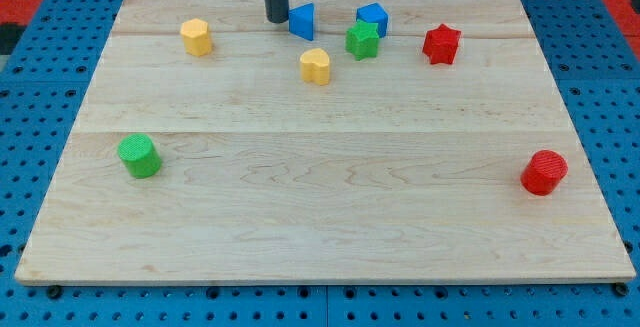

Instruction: Push the triangle into the green star

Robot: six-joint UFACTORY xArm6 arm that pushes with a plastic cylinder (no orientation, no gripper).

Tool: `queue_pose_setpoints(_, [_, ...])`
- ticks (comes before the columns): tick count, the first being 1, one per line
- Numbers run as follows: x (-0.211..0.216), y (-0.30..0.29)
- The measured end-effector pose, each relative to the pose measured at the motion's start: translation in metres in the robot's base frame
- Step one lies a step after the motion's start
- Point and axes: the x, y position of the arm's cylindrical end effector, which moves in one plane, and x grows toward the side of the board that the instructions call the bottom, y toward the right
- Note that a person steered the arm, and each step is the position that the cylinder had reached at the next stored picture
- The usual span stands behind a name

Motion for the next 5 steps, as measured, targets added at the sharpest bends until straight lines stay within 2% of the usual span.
queue_pose_setpoints(3, [0.007,0.063])
queue_pose_setpoints(5, [0.037,-0.023])
